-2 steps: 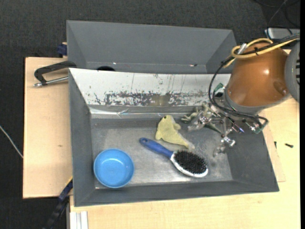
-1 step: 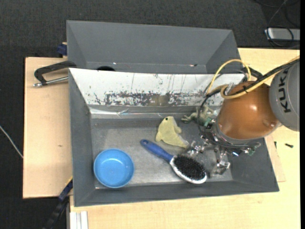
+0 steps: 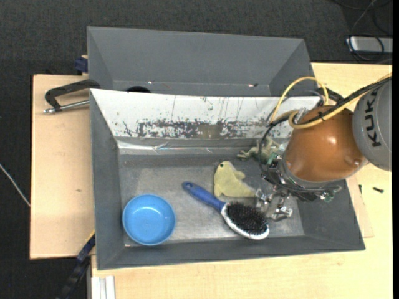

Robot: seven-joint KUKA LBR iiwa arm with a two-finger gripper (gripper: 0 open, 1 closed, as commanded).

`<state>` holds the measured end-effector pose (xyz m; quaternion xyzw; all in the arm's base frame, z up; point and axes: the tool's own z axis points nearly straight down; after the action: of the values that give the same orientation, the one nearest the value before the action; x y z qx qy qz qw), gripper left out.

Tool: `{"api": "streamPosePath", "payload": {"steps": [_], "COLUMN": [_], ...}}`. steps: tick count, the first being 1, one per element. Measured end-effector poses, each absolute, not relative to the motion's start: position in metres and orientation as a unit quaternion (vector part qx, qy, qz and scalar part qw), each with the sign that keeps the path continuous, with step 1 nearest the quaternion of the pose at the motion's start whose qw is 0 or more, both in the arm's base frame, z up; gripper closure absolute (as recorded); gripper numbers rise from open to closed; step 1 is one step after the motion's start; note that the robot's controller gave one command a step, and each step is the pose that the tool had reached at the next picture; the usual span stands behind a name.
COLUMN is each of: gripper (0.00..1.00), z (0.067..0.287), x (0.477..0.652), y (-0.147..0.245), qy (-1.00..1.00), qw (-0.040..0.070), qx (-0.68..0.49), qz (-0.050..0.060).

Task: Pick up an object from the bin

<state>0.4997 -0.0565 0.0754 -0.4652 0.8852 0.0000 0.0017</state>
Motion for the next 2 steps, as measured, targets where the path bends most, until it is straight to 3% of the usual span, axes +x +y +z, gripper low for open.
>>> {"api": "streamPosePath", "payload": {"steps": [1,2], "gripper": [1.0,0.0], "z": [0.2601,0.2554], "x": [0.5037,0.5022], "y": [-0.0491,-0.049], "qy": [0.892,0.893], "qw": [0.006,0.002], "qx": [-0.451,-0.451], "qz": [-0.003,0.0]}}
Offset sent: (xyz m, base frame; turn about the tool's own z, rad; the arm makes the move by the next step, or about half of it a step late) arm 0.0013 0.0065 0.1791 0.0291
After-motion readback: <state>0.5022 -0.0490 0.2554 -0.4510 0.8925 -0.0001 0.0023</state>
